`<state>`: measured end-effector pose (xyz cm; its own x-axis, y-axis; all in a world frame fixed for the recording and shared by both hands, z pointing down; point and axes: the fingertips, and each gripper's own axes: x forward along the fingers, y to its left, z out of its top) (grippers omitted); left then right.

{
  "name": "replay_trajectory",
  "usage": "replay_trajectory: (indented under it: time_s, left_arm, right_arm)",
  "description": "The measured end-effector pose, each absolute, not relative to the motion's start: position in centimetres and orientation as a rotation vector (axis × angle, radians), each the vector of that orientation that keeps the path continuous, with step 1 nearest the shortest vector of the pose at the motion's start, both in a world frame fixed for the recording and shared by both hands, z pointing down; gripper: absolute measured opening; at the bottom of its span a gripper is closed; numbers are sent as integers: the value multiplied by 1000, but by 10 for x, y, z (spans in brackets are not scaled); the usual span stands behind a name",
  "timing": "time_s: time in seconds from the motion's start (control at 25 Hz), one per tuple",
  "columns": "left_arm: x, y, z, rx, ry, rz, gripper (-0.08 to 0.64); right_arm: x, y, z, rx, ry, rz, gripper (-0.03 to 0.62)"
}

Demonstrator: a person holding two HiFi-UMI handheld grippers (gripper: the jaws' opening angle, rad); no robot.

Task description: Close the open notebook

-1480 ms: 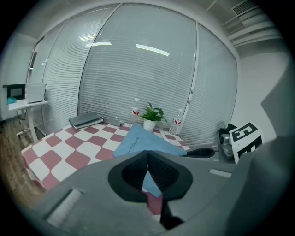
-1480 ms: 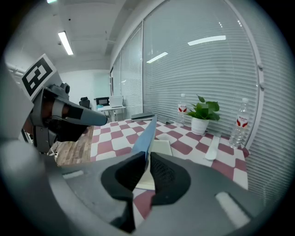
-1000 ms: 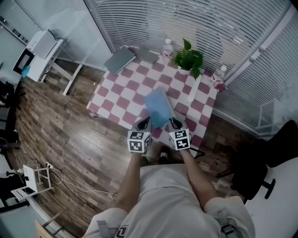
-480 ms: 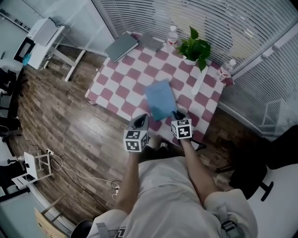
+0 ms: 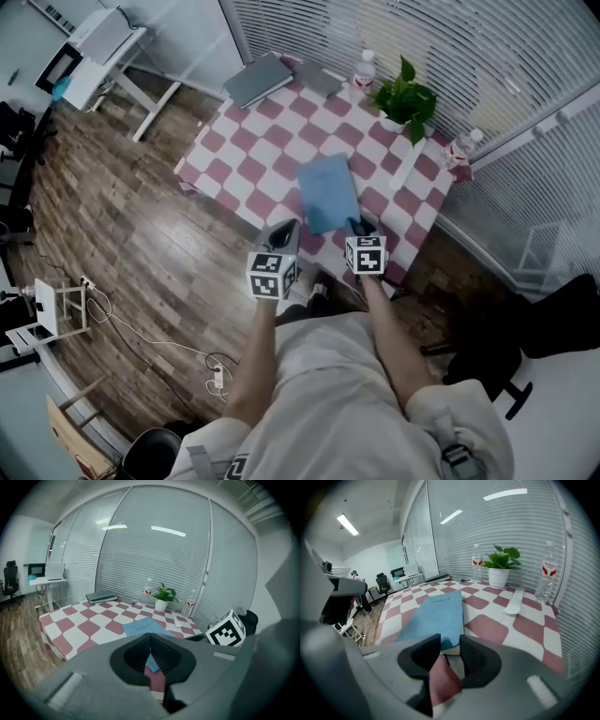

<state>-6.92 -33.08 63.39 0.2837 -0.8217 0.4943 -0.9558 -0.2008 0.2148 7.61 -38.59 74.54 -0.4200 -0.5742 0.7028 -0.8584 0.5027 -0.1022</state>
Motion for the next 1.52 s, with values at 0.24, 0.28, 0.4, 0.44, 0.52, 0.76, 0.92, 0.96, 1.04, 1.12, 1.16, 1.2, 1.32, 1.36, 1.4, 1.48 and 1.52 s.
replay_trajectory:
  time_s: [0.24,0.28,0.4,0.44,0.52,0.76,0.92,0.96,1.04,1.12,1.16,1.2,1.32,1.36,1.4,1.48,1.52]
  left_arm:
    - [-68,-309,626,2068,-1619,332,8]
    - [-66,-304,625,2066,-1623,324,8]
    - [-58,-291,624,2053,-1633,303,8]
    - [-54,-287,623,2050,-1636,297,8]
    - [-47,-281,621,2055,-1642,292,8]
    - [-30,-267,615,2067,-1653,274,8]
    - [-20,-256,605,2093,-1651,215,8]
    - [-17,-254,604,2097,-1648,210,8]
    - [-12,-248,605,2095,-1642,218,8]
    - [-9,-242,606,2089,-1639,224,8]
    - [-8,-238,606,2083,-1641,220,8]
    - [-8,-234,605,2075,-1646,214,8]
    - [-9,-225,601,2064,-1664,208,8]
    - [-9,-223,600,2066,-1667,212,8]
    - [-8,-220,599,2069,-1669,216,8]
    - [-7,-215,597,2073,-1675,220,8]
    - [-7,-213,596,2075,-1682,221,8]
  right_arm:
    - [86,-378,714,1217,-2197,519,150]
    - [86,-372,708,1211,-2230,508,150]
    - [84,-350,690,1164,-2342,465,149]
    - [84,-343,686,1151,-2368,458,149]
    - [85,-333,679,1138,-2400,451,126]
    - [88,-316,648,1114,-2506,418,4]
    - [90,-305,634,1112,-2530,397,1]
    - [91,-302,633,1107,-2529,389,0]
    - [94,-298,633,1099,-2515,375,0]
    - [98,-292,636,1096,-2489,362,0]
    - [100,-289,638,1096,-2478,358,0]
    - [102,-285,639,1094,-2468,356,0]
    - [106,-277,641,1099,-2459,362,0]
    - [107,-276,641,1106,-2461,366,0]
    - [109,-274,640,1114,-2465,370,0]
    - [112,-271,638,1129,-2472,374,0]
    - [114,-270,636,1135,-2477,375,0]
